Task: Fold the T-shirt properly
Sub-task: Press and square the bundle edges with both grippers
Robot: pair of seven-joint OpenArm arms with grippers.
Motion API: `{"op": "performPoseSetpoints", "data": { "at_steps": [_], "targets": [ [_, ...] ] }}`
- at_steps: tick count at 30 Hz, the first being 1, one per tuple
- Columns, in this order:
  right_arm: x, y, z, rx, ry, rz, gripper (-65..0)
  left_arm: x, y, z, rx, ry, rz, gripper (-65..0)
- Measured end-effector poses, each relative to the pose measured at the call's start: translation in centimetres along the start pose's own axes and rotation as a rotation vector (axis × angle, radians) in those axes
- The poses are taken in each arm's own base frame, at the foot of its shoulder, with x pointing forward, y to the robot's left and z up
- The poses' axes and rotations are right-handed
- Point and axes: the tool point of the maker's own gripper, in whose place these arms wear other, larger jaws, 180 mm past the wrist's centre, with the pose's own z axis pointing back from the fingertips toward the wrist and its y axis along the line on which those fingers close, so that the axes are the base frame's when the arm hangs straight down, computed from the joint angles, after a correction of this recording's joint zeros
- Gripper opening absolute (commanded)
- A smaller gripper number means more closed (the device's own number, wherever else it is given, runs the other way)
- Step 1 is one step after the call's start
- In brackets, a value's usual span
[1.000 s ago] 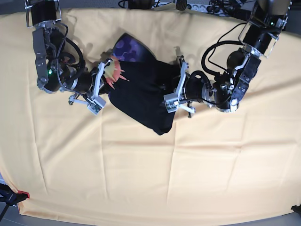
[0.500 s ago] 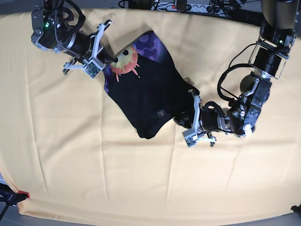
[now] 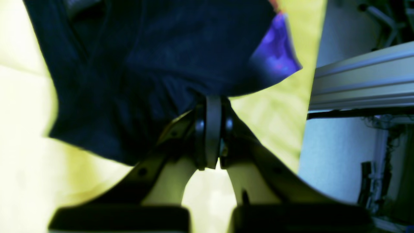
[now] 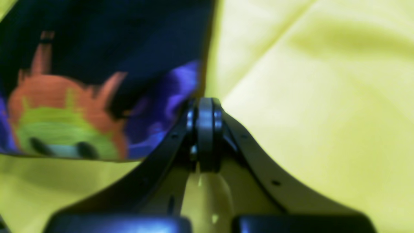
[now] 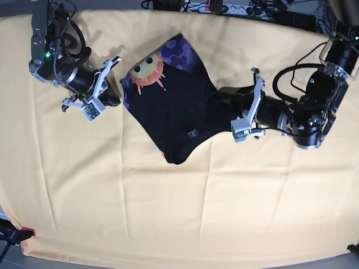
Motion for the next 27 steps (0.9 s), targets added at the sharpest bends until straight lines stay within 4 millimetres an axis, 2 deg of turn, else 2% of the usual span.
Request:
{"op": "performPoseSetpoints", "data": {
  "at_steps": [3, 5, 9, 12, 16, 18, 22, 27],
  "targets": [
    [-0.3, -0.2, -1.3, 0.023, 0.020, -0.009, -65.0, -3.1, 0.5, -1.6, 0.069, 0.080, 0.005, -65.0],
    [0.1, 0.3, -1.9, 0.048, 0.017, -0.001, -65.0, -3.6, 0.9, -2.5, 0.099, 0.096, -0.010, -65.0],
    [-0.4, 1.6, -2.1, 0.097, 0.046, 0.016, -65.0, -2.2, 0.9, -4.5, 0.119, 0.045, -0.050, -65.0],
    [-1.1, 3.4, -2.2, 0.172, 0.077, -0.015, -65.0, -1.8, 2.0, -5.1, 0.162, 0.010, -0.116, -65.0],
    [-2.1, 4.0, -1.9, 0.179, 0.103, -0.022, -65.0, -1.2, 4.2, -5.8, 0.209, 0.006, -0.240, -65.0],
    [-2.3, 4.2, -1.2, 0.168, 0.106, -0.017, -65.0, -0.6, 5.3, -6.1, 0.222, -0.011, -0.294, -65.0],
    [-2.4, 6.3, 0.6, 0.163, 0.101, -0.032, -65.0, 0.1, 6.7, -6.5, 0.217, -0.077, -0.318, -65.0],
    [-1.5, 8.3, 2.2, 0.157, 0.063, -0.053, -65.0, 1.8, 8.4, -7.0, 0.248, -0.059, -0.356, -65.0]
  ]
}}
